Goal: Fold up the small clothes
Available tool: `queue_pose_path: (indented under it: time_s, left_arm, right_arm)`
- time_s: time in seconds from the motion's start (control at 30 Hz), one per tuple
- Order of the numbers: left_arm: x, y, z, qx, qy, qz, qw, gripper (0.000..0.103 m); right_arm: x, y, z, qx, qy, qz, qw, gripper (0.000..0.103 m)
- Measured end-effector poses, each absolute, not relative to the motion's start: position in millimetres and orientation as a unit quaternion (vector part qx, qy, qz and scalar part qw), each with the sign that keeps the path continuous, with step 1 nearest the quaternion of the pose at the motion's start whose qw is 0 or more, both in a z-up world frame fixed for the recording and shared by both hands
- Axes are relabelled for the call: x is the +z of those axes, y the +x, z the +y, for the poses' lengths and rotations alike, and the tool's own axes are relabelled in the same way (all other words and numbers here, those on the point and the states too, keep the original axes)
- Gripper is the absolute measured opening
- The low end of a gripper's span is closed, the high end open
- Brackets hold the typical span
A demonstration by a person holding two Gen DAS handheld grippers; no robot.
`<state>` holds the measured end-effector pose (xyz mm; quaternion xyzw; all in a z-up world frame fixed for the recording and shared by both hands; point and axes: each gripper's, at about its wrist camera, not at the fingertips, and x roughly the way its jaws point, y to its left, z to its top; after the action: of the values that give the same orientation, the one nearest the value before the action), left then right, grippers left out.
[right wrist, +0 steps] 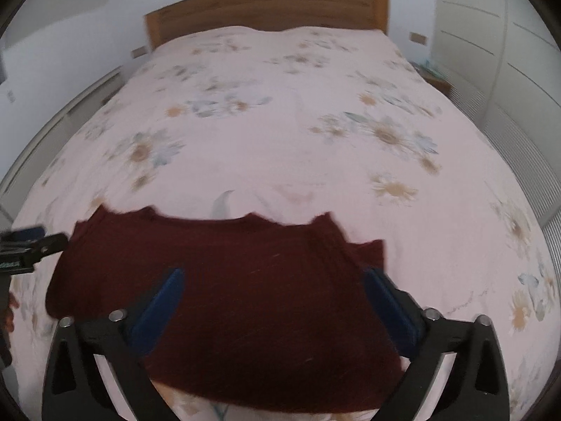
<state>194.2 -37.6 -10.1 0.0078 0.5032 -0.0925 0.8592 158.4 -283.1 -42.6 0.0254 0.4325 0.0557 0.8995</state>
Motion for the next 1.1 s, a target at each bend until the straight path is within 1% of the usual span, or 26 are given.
queue_pose_path:
  time_s: [0.13, 0.37, 0.5, 0.83, 0.93, 1.1]
  left_arm:
    - [-20, 172, -54, -0.101, 0.04, 0.478, 0.872, 0.102]
    - [-84, 150, -67, -0.114, 0.056, 0.511, 0.85, 0.102]
    - [-112, 147, -61, -0.1, 0.069, 0.53, 0.839, 0.102]
    - [-120, 146, -12, -0.096, 0.039, 0.52, 0.848, 0.102]
    - [-122, 145, -14, -0.097, 0.043, 0.521, 0.847, 0.102]
    - [-125, 149, -12, -0.104, 0.021, 0.528, 0.843, 0.102]
  right_arm:
    - [-69, 144, -256, 0.068, 0.006, 0.448, 0.892, 0.103]
    - [-133, 125, -233, 0.062, -0.034, 0.489, 0.869, 0.103]
    - [-147, 120, -247, 0.048, -0.027, 0.492, 0.869, 0.103]
    - [-157, 109, -321, 0.009, 0.025, 0.488, 0.872, 0.103]
    - [-166, 107, -329, 0.019, 0.048, 0.483, 0.874, 0.103]
    - [-166, 109, -322, 0.018, 0.034, 0.482, 0.875, 0.103]
